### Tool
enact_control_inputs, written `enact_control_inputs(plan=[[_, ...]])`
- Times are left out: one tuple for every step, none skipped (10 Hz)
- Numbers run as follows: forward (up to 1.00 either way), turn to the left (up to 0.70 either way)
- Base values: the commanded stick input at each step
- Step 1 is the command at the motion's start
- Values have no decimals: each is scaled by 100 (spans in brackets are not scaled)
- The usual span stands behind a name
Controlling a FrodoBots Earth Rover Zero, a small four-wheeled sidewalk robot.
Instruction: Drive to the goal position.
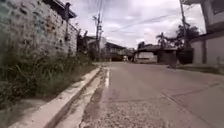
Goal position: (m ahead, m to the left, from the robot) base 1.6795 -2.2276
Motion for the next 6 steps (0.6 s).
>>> enact_control_inputs(plan=[[70,-24],[70,-32],[70,-33],[70,-33],[70,-33],[70,-33]])
